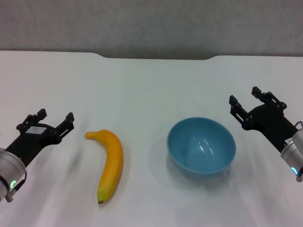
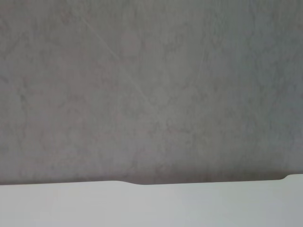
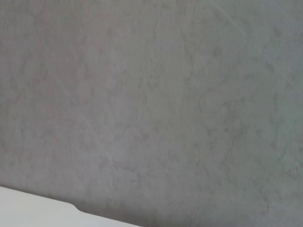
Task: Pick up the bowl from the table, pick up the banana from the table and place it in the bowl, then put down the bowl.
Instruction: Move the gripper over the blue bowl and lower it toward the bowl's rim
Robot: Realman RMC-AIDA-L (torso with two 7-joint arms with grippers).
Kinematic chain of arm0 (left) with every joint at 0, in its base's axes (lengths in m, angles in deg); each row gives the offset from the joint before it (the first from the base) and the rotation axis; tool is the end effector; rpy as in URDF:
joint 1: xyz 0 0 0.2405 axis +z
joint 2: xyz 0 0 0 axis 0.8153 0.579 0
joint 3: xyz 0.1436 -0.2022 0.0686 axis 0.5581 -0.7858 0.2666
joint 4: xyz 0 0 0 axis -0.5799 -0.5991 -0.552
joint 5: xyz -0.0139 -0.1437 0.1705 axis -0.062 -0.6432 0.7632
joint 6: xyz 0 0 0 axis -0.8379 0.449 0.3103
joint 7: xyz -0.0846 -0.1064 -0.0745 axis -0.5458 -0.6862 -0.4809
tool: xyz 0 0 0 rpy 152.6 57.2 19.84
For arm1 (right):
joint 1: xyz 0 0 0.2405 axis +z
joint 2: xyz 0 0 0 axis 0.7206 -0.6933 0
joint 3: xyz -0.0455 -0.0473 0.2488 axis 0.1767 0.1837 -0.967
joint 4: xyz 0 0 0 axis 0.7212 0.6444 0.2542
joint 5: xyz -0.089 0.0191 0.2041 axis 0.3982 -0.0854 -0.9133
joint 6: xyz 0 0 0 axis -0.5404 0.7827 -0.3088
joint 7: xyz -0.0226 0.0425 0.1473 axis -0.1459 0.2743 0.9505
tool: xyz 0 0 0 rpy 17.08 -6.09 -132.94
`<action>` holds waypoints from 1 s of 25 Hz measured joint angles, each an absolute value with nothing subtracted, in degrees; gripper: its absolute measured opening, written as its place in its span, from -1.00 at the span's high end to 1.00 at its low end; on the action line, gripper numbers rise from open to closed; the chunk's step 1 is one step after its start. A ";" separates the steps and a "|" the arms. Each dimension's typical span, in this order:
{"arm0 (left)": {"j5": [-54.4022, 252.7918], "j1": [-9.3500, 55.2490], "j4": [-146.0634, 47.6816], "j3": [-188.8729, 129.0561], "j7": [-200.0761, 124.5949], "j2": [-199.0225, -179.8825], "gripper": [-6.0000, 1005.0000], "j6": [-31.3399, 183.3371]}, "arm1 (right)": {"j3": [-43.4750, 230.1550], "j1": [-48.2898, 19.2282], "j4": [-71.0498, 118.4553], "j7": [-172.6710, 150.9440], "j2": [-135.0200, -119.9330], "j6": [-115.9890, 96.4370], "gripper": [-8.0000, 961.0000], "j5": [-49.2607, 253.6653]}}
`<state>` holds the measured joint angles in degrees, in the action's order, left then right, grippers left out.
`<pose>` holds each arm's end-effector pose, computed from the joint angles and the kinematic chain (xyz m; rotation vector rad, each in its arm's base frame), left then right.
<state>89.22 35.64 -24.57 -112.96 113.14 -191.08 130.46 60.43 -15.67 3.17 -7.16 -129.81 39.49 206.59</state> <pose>-0.3413 0.3574 -0.0368 -1.8348 -0.7558 -0.6512 0.2982 0.3705 -0.0628 -1.8906 0.4986 0.6567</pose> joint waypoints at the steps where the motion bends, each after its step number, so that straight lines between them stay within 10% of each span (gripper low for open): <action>1: 89.22 35.64 -24.57 -112.97 113.14 -191.08 -0.75 130.46 | 60.41 -15.67 3.17 -7.16 -129.81 39.49 -0.42 206.59; 19: 91.24 40.42 -13.04 -112.44 109.40 -189.32 -0.74 123.73 | 59.99 -15.46 2.46 -6.80 -128.73 39.40 -0.42 206.73; 25: 101.82 48.61 10.80 -113.04 102.47 -188.16 -0.74 105.46 | 58.95 -15.53 -12.34 -6.11 -119.97 29.99 -0.42 206.71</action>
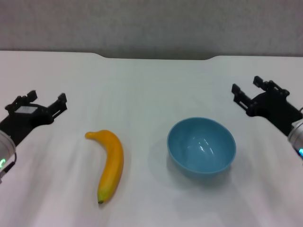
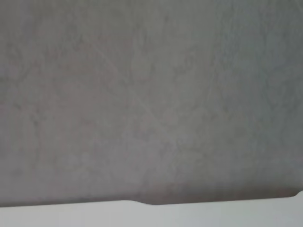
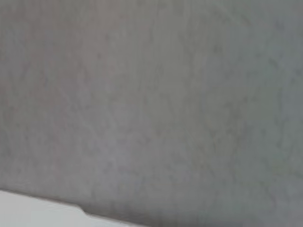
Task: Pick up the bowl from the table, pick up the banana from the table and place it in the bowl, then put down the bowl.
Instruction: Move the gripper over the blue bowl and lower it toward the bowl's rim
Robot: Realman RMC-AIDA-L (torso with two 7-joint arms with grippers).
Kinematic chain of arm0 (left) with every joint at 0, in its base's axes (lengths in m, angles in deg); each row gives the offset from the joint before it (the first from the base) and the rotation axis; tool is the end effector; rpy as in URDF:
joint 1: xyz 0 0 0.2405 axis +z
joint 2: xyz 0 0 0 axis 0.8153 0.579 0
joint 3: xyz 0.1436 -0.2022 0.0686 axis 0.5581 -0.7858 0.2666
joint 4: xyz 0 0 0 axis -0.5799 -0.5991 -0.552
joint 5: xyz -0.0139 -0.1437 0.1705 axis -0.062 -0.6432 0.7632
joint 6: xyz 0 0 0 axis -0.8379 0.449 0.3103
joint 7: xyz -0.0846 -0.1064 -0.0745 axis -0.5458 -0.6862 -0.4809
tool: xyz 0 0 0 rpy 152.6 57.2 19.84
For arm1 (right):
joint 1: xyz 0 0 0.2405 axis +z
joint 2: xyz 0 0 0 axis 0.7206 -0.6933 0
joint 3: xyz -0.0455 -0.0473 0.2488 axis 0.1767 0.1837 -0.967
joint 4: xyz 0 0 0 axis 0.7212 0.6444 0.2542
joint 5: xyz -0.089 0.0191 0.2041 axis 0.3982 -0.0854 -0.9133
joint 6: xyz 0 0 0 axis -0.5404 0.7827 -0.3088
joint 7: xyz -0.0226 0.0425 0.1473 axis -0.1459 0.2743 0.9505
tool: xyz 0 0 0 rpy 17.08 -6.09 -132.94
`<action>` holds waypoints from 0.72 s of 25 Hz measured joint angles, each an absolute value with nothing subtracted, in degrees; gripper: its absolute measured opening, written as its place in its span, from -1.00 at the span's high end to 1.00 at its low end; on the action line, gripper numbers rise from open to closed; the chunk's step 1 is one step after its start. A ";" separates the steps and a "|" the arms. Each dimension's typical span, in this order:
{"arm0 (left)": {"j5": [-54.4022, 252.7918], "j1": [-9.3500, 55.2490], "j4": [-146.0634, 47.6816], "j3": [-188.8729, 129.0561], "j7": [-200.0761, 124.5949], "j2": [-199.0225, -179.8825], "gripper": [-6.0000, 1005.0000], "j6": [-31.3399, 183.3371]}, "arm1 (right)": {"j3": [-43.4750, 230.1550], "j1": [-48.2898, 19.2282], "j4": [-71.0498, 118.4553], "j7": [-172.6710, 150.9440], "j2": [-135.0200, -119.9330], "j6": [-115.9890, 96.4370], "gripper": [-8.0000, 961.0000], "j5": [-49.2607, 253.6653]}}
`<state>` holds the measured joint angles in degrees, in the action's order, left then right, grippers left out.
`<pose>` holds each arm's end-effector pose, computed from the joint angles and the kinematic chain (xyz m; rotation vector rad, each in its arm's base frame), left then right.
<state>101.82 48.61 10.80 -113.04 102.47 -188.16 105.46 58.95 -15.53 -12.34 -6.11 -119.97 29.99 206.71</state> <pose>-0.2984 0.3650 0.0017 -1.8080 -0.7738 -0.6075 0.2855 0.3908 -0.0391 -1.9400 0.5775 0.6725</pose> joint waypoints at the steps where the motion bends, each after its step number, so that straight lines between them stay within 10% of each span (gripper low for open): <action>1: 103.19 49.39 13.21 -113.01 101.43 -188.27 -0.74 103.16 | 58.15 -15.77 -15.55 -6.12 -118.34 27.06 -0.42 206.70; 6: 107.86 50.59 19.30 -111.38 94.75 -187.95 -0.74 95.32 | 50.15 -16.76 -30.75 -6.37 -111.09 6.02 -0.42 208.05; 9: 110.19 50.67 21.26 -110.05 88.89 -186.93 -0.74 93.17 | 41.22 -18.27 -38.04 -6.48 -109.49 -10.62 -0.42 211.78; 14: 113.04 52.05 22.93 -110.02 87.17 -187.21 -0.74 91.86 | 20.01 -21.18 -46.34 -11.97 -114.88 -40.47 -0.42 219.22; 16: 113.50 52.07 22.88 -109.90 87.17 -187.38 -0.74 90.90 | 10.65 -22.09 -48.02 -20.38 -120.12 -50.16 -0.42 219.94; 17: 113.54 52.00 22.83 -109.80 87.18 -187.41 -0.74 90.43 | 0.65 -22.03 -48.60 -29.22 -125.44 -59.50 -0.42 219.98; 18: 113.54 51.88 22.81 -109.61 87.28 -187.49 -0.74 89.96 | 0.65 -22.03 -48.60 -29.22 -125.44 -59.50 -0.42 219.98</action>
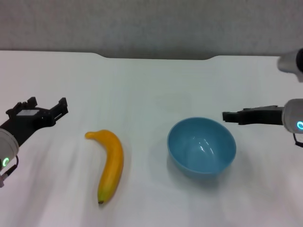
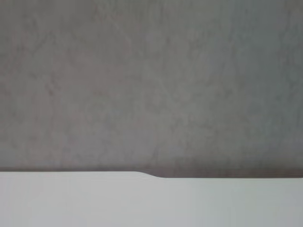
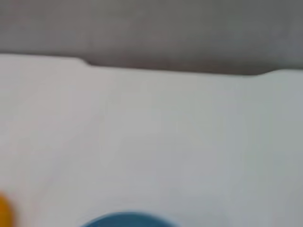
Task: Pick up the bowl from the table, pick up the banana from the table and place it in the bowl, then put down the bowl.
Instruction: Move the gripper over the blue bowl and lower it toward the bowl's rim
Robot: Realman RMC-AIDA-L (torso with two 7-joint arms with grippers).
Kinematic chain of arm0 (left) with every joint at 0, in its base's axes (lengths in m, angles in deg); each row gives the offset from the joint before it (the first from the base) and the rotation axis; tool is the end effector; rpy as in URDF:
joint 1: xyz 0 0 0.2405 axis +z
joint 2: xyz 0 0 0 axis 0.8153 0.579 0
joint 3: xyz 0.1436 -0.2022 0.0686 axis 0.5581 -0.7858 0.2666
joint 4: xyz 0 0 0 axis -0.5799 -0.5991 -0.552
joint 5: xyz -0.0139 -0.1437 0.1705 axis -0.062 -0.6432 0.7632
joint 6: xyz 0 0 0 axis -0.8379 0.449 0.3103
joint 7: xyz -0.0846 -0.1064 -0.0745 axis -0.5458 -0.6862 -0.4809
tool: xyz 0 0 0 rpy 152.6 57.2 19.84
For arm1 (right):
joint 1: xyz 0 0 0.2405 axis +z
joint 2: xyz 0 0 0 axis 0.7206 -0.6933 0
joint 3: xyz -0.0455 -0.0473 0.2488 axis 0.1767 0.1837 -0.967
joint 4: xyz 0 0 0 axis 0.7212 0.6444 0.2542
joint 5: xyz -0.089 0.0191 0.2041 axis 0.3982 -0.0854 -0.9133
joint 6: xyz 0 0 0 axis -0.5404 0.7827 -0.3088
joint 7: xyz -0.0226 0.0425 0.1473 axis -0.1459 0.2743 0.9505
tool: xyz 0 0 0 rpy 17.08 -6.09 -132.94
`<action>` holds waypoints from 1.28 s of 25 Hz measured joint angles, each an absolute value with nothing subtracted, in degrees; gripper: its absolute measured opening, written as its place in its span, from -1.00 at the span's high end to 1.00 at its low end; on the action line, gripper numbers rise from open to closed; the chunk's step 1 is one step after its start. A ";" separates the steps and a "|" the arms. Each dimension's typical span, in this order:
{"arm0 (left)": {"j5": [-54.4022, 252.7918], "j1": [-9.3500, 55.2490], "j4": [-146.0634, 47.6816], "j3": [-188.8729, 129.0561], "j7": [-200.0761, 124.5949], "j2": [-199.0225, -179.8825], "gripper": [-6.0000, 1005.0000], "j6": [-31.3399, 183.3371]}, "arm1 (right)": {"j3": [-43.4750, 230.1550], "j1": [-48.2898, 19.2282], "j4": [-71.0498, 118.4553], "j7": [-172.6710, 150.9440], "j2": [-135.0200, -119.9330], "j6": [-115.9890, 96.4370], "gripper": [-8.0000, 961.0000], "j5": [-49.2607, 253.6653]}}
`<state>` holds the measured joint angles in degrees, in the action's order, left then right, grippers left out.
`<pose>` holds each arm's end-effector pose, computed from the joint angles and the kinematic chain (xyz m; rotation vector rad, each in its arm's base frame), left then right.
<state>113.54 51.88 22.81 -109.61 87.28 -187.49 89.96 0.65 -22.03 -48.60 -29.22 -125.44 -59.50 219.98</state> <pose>-0.2836 0.3599 0.0019 -1.7778 -0.8933 -0.5233 0.2302 0.4152 -0.0098 -2.1299 1.1281 0.1610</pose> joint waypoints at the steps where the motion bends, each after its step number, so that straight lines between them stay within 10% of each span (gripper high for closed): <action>1: 113.57 51.85 22.80 -109.49 87.61 -187.69 -0.74 89.47 | -4.23 -21.63 -48.68 -33.23 -127.75 -64.06 -0.42 220.04; 3: 113.61 51.84 22.98 -109.47 88.12 -188.01 -0.74 89.16 | -10.70 -20.12 -47.85 -37.59 -129.54 -70.97 -0.42 219.57; 32: 113.66 51.51 21.48 -110.11 88.89 -189.28 -0.74 89.18 | -11.85 -12.67 -30.43 -39.90 -129.72 -68.85 -0.40 222.46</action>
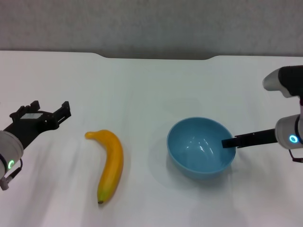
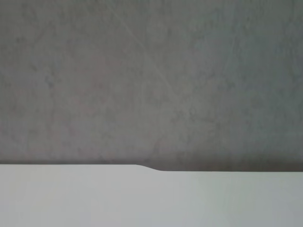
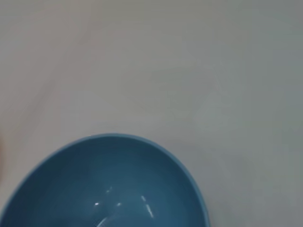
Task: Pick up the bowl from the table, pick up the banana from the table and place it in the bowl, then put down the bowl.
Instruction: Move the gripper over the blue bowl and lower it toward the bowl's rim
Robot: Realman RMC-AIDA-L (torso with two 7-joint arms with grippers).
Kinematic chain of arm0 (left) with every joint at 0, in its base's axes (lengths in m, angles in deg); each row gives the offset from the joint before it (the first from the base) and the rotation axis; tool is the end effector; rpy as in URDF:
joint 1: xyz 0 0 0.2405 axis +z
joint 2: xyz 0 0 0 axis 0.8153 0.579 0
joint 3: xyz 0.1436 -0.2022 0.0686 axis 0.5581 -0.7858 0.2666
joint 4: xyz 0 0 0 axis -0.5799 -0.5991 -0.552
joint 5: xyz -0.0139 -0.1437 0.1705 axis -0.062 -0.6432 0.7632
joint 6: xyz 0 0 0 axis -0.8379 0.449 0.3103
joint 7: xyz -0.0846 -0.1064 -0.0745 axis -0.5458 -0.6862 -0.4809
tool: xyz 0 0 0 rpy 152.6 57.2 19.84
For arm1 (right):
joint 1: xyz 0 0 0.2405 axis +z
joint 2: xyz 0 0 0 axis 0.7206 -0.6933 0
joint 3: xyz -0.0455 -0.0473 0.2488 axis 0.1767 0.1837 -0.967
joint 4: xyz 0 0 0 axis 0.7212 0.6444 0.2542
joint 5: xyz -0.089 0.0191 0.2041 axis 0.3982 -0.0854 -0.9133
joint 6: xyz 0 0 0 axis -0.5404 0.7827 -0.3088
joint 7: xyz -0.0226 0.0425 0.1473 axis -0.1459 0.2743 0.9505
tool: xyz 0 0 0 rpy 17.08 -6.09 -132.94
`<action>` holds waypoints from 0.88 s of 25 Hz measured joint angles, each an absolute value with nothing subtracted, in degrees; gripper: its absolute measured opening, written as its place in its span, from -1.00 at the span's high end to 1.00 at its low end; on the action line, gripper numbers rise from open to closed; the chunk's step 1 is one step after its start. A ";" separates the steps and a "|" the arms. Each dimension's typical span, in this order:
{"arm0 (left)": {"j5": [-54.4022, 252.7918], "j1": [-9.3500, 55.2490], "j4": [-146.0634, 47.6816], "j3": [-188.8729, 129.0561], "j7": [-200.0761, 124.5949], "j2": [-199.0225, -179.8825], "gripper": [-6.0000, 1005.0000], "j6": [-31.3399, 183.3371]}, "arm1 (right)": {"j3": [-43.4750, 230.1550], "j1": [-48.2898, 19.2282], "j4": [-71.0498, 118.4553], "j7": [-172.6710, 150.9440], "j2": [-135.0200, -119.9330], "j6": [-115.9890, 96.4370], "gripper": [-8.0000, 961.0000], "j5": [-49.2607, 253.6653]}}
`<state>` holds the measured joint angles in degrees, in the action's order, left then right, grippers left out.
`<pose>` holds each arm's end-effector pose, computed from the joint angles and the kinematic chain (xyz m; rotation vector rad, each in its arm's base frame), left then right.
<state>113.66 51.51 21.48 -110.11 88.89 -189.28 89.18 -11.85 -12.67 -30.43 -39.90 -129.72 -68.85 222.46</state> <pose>-0.2850 0.3599 -0.0073 -1.7721 -0.9053 -0.5024 0.2641 0.4209 -0.0343 -2.1955 1.2749 -0.0485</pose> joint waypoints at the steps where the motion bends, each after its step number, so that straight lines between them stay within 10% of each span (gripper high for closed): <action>1: 113.66 51.47 21.36 -110.11 89.04 -189.31 -0.74 89.19 | -11.34 -12.40 -29.68 -39.90 -129.77 -68.20 -0.40 222.41; 22: 113.66 50.96 21.12 -110.27 90.90 -190.03 -0.73 88.98 | -1.46 -9.54 -22.51 -40.53 -129.81 -58.20 -0.26 219.72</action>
